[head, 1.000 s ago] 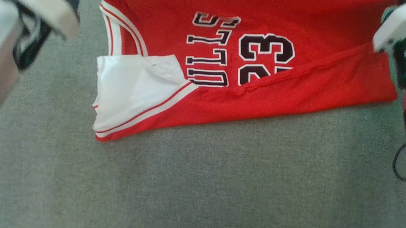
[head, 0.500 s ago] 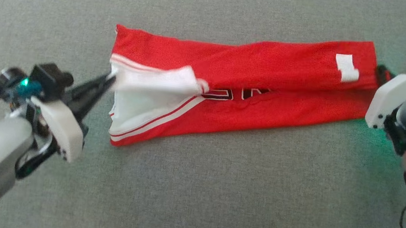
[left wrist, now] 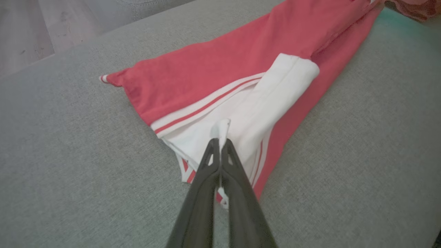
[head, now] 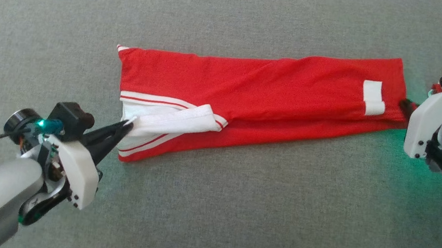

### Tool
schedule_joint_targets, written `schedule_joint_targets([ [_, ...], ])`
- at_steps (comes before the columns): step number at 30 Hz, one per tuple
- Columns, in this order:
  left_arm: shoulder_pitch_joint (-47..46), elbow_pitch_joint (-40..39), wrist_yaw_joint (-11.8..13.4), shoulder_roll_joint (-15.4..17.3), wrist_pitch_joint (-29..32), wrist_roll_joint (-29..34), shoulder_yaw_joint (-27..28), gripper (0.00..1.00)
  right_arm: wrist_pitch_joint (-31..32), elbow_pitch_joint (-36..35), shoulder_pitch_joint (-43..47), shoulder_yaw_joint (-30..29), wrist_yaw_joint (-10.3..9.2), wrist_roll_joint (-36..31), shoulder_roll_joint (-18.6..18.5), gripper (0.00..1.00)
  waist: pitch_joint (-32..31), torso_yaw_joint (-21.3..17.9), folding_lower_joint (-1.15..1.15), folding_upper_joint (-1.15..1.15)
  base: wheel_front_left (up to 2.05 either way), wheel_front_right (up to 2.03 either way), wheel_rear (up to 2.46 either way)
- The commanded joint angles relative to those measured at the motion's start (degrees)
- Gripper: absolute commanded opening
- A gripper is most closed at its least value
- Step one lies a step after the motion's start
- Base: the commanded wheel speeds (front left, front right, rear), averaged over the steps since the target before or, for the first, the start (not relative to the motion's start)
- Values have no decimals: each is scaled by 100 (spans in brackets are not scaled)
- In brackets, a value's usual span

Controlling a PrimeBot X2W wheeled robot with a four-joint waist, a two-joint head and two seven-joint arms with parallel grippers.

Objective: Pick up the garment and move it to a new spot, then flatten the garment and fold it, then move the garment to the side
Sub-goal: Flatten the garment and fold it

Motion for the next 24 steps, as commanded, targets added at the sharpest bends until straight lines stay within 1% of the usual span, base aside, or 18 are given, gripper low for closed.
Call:
schedule_joint_targets([
  [1, -91, -58, 105, 243, -59, 16, 245, 70, 17, -156, 131, 26, -5, 137, -115, 100, -34, -13, 0, 0, 0, 0, 0],
  [2, -72, -37, 167, 206, -133, 24, 269, 100, -13, -226, 148, 12, -5, 235, -116, 100, -62, -18, 0, 0, 0, 0, 0],
  [5, -17, 37, 336, 88, -379, -36, 395, 100, -448, -372, 110, -163, -5, 365, -142, 100, -161, -34, 0, 0, 0, 0, 0],
  [7, -23, 42, 493, -42, -674, -128, 596, 100, -974, -445, 82, -380, -5, 392, -101, 100, -241, -29, 0, 0, 0, 0, 0],
  [9, -43, 28, 681, -184, -1060, -171, 822, 100, -1555, -496, 84, -595, -5, 339, 13, 100, -313, -26, 0, 0, 0, 0, 0],
  [11, -17, 52, 915, -340, -1486, -246, 1115, 100, -2116, -591, 152, -777, -5, 272, 221, 100, -393, -42, 0, 0, 0, 0, 0],
  [13, 65, 39, 1148, -520, -1715, -323, 1482, 100, -2669, -700, 251, -935, -5, 131, 431, 100, -467, -59, 0, 0, 0, 0, 0],
  [15, 225, -43, 1335, -716, -1790, -315, 1922, 100, -3174, -806, 403, -1083, -5, -29, 677, 100, -543, -83, 0, 0, 0, 0, 0],
  [17, 474, -277, 1484, -959, -1798, -45, 2576, 100, -3534, -915, 579, -1240, -5, -246, 927, 100, -602, -106, 0, 0, 0, 0, 0],
  [20, 1116, -559, 1586, -1371, -1801, 492, 3498, 100, -3753, -1178, 934, -1510, -5, -776, 1302, 100, -689, -142, 0, 0, 0, 0, 0],
  [22, 1567, -684, 1516, -1661, -1802, 856, 3968, 100, -3786, -1424, 1261, -1789, -5, -1112, 1583, 100, -736, -146, 0, 0, 0, 0, 0],
  [24, 1984, -722, 1408, -1923, -1802, 1216, 4321, 100, -3792, -1822, 1647, -2157, -5, -1465, 1872, 100, -779, -138, 0, 0, 0, 0, 0],
])
